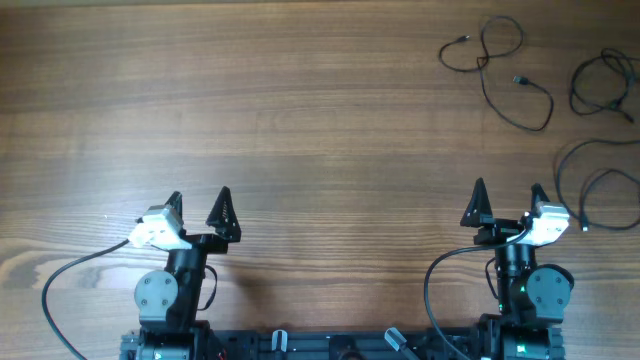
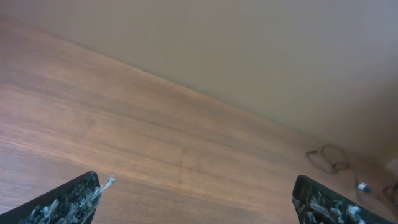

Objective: Untangle cables

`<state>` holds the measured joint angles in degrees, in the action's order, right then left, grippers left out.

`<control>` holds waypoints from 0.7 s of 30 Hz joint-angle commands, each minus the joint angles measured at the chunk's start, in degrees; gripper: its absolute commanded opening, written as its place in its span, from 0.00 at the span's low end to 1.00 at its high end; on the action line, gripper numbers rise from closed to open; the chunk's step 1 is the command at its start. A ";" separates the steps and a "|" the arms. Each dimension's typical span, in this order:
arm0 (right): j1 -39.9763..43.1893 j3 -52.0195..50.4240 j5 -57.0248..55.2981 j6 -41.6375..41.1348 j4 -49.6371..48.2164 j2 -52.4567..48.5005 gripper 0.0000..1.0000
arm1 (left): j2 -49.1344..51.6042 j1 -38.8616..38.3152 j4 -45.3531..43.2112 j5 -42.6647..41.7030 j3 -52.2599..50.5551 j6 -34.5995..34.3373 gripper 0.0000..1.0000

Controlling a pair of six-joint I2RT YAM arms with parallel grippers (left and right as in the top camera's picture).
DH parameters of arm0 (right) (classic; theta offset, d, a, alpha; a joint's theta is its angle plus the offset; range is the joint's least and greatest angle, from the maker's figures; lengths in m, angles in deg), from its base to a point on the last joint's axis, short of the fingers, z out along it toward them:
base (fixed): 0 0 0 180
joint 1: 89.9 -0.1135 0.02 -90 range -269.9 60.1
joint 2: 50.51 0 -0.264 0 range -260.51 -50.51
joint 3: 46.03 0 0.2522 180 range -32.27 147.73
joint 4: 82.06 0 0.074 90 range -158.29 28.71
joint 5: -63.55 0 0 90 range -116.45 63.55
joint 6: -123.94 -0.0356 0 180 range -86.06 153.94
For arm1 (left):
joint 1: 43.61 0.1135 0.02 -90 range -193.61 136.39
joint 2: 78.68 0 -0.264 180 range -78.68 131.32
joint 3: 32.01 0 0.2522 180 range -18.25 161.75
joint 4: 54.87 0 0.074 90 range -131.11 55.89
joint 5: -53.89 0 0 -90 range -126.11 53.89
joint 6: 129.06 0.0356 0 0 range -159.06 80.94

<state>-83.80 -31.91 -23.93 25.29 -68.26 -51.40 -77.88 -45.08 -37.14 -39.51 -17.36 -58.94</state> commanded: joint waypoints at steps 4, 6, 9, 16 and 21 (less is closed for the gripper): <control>0.24 -0.09 0.52 1.11 -0.13 0.61 1.00 | -0.59 -2.14 0.04 -4.68 -0.52 15.21 1.00; 0.24 -0.09 0.52 1.11 -0.13 0.61 1.00 | -0.59 -3.23 0.04 -4.61 -0.52 15.21 1.00; 0.24 -0.09 0.52 1.09 -0.13 0.61 1.00 | -0.59 -4.07 0.07 -4.55 -0.52 16.72 1.00; 0.24 -0.09 0.52 1.11 -0.13 0.61 1.00 | -0.59 -4.11 0.02 -4.46 -0.52 17.66 1.00; 0.24 -0.09 0.52 1.11 -0.13 0.61 1.00 | -0.61 -4.09 -0.17 -4.46 -0.52 17.73 1.00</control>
<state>-83.80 -31.91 -23.93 25.29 -68.26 -51.40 -77.88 -48.91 -37.16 -43.07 -17.39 -42.68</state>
